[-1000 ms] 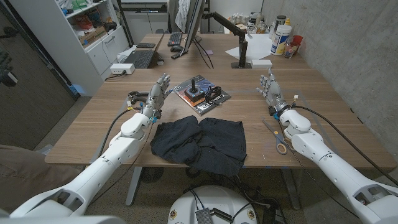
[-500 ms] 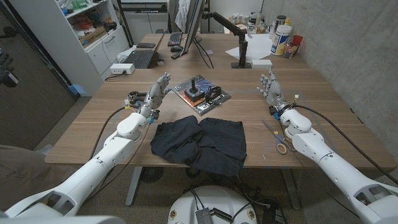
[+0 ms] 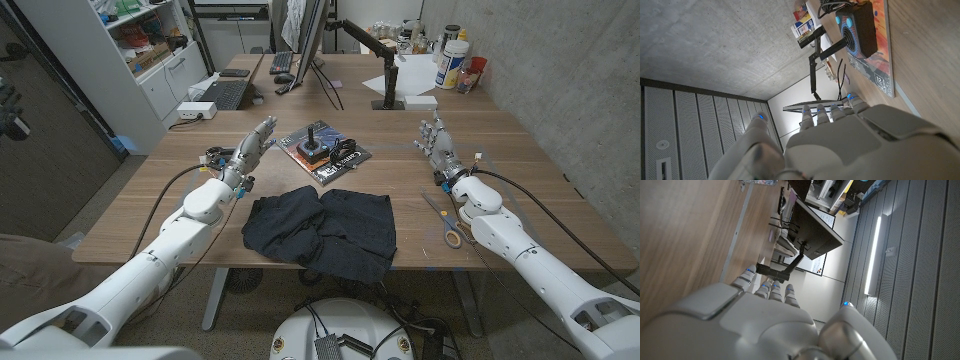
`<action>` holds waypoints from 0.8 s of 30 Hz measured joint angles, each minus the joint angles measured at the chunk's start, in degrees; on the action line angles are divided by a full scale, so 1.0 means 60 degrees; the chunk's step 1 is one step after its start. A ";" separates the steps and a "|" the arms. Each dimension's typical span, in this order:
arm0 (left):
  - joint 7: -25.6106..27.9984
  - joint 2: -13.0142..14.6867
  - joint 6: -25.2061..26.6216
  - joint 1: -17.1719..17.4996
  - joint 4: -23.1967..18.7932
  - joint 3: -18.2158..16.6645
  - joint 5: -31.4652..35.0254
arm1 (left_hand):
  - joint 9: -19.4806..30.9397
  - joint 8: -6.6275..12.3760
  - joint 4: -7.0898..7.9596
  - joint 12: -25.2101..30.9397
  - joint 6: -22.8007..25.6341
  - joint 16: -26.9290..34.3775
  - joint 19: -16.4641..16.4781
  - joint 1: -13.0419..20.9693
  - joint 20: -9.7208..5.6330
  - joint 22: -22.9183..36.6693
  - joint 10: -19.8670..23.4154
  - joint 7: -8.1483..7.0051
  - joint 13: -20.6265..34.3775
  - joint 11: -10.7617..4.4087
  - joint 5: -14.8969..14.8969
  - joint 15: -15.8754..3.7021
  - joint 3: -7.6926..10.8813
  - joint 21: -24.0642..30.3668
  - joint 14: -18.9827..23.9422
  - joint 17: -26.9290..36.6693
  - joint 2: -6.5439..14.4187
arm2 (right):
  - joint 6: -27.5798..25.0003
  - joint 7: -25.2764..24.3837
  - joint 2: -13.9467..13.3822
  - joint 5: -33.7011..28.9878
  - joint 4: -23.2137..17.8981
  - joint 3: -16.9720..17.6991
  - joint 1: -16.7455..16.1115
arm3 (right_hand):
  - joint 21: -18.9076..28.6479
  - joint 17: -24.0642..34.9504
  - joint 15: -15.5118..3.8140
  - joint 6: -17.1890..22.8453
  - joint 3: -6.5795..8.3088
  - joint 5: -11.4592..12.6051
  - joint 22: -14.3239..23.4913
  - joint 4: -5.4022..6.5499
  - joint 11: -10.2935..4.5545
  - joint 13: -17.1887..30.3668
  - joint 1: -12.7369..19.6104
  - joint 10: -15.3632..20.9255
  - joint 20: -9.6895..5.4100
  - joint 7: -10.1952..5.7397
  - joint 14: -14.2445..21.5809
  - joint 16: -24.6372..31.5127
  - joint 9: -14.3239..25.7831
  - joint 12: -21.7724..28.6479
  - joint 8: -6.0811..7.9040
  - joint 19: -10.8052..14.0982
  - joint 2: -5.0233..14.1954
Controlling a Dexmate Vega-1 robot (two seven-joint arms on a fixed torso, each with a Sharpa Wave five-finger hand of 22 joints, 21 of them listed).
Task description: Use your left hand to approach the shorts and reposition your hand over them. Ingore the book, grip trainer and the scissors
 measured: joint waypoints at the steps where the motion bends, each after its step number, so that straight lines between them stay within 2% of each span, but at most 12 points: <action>1: -0.0002 0.0007 -0.0011 0.0000 -0.0004 0.0001 0.0026 | 0.0000 0.0000 0.0000 0.0000 0.0020 0.0000 0.0000 0.0010 0.0000 0.0000 0.0000 -0.0019 0.0000 0.0000 0.0000 0.0000 0.0000 0.0000 0.0000 0.0000 -0.0010 | 0.0000 0.0000 0.0000 0.0000 0.0000 0.0000 0.0000 | 0.0000 0.0000 0.0000 0.0000 0.0000 0.0000 0.0000 0.0000 0.0000 0.0000 0.0000 0.0000 0.0000 0.0000 0.0000 0.0000 0.0000 0.0000 0.0000 0.0000 0.0000; 8: 0.0046 0.0263 -0.0142 0.0015 -0.0167 0.0068 0.0423 | 0.0000 0.0000 -0.0076 0.0000 0.0085 0.0000 0.0000 0.0010 -0.0001 0.0001 0.0000 -0.0084 0.0001 0.0000 0.0000 -0.0037 -0.0001 0.0000 0.0037 0.0000 -0.0010 | 0.0000 0.0011 -0.0018 0.0010 0.0000 0.0005 -0.0010 | 0.0000 0.0000 0.0000 0.0000 0.0000 0.0000 0.0000 0.0000 -0.0001 0.0000 0.0000 0.0000 0.0000 0.0000 0.0000 0.0000 0.0000 0.0000 0.0000 0.0000 0.0000; 13: 0.0357 0.0509 -0.0373 0.0029 -0.0310 0.0139 0.1352 | 0.0000 0.0000 -0.0076 0.0000 0.0120 0.0000 -0.0051 0.0010 -0.0052 0.0001 0.0037 -0.0119 0.0001 -0.0037 0.0000 -0.0072 -0.0001 0.0000 0.0002 0.0001 -0.0010 | -0.0024 -0.0017 -0.0035 0.0019 -0.0065 0.0022 -0.0062 | 0.0000 0.0000 0.0000 0.0000 0.0000 0.0000 0.0000 0.0000 -0.0001 -0.0001 0.0000 0.0000 0.0000 0.0000 0.0000 0.0000 0.0000 0.0000 0.0000 0.0001 0.0000; 20: 0.0477 0.0745 -0.0491 0.0030 -0.0437 0.0208 0.1801 | 0.0000 0.0000 -0.0115 0.0039 0.0138 0.0000 -0.0014 0.0059 -0.0089 0.0001 0.0037 -0.0137 0.0001 -0.0037 0.0000 -0.0072 0.0039 0.0000 0.0003 0.0001 -0.0060 | -0.0027 -0.0094 -0.0059 0.0013 -0.0145 0.0035 -0.0125 | 0.0000 -0.0001 0.0000 0.0000 -0.0039 0.0000 -0.0001 -0.0040 -0.0001 -0.0001 0.0000 0.0000 0.0000 0.0000 0.0001 0.0000 0.0000 0.0000 0.0000 0.0001 0.0000; 21: 0.0590 0.0750 -0.0661 0.0030 -0.0438 0.0209 0.2303 | 0.0000 0.0000 -0.0114 0.0038 0.0153 0.0000 -0.0014 0.0059 -0.0089 0.0002 0.0037 -0.0152 0.0002 -0.0036 0.0000 -0.0072 0.0040 0.0000 0.0002 0.0001 -0.0059 | -0.0027 -0.0094 -0.0064 0.0013 -0.0161 0.0035 -0.0136 | 0.0000 -0.0005 0.0000 0.0000 -0.0040 0.0000 -0.0001 -0.0040 -0.0001 -0.0001 0.0000 -0.0001 0.0000 0.0000 0.0001 0.0000 0.0000 0.0000 0.0000 0.0001 0.0000; 24: 0.0611 0.0825 -0.0745 0.0016 -0.0463 0.0236 0.2524 | 0.0000 0.0000 -0.0154 0.0038 0.0154 0.0000 -0.0014 0.0060 -0.0089 0.0001 0.0037 -0.0153 0.0002 -0.0037 0.0000 -0.0102 0.0000 0.0000 -0.0028 0.0002 -0.0059 | -0.0027 -0.0128 -0.0072 -0.0009 -0.0191 0.0038 -0.0155 | 0.0000 -0.0023 0.0000 0.0000 -0.0040 0.0000 -0.0001 -0.0040 -0.0002 -0.0001 0.0000 -0.0001 0.0000 0.0000 0.0001 0.0000 -0.0001 0.0000 0.0000 0.0001 0.0000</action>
